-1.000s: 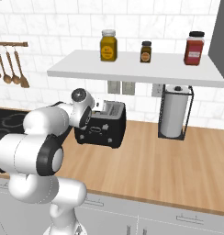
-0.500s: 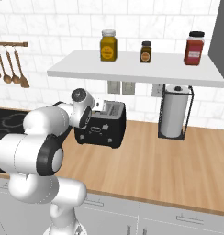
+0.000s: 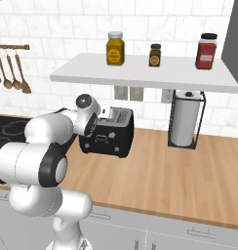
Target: Start the toaster. Once the lever pops up, take the bread to the plate on the dining counter.
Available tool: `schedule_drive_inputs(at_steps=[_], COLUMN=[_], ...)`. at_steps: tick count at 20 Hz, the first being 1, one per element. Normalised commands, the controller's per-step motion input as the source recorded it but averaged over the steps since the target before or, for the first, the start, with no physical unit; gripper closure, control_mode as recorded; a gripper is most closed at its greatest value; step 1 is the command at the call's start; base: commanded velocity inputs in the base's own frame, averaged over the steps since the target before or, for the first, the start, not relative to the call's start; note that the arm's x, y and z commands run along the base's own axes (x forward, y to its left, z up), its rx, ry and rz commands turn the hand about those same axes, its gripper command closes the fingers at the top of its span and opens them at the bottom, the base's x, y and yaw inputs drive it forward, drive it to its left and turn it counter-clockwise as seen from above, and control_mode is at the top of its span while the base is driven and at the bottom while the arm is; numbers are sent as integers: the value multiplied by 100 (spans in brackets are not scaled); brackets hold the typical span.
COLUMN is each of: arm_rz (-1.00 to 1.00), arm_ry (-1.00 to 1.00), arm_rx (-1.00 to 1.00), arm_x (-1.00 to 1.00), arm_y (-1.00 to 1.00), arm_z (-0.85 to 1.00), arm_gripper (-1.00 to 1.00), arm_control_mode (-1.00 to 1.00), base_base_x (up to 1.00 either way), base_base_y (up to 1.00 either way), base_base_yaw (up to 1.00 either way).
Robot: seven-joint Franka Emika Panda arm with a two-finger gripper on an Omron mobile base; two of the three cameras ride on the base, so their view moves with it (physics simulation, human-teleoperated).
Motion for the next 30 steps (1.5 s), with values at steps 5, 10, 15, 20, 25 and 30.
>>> schedule_drive_inputs(at_steps=[5, 10, 15, 20, 25, 30], arm_rz=[0, 0, 0, 0, 0, 0], arm_ry=[0, 0, 0, 0, 0, 0], arm_rx=[0, 0, 0, 0, 0, 0], arm_x=[0, 0, 0, 0, 0, 0], arm_y=[0, 0, 0, 0, 0, 0], arm_z=[0, 0, 0, 0, 0, 0], arm_gripper=[-100, -100, -100, -100, -100, -100], arm_control_mode=[-100, -100, -100, -100, -100, -100], base_base_x=[0, 0, 0, 0, 0, 0], base_base_y=[0, 0, 0, 0, 0, 0], base_base_yaw=[0, 0, 0, 0, 0, 0])
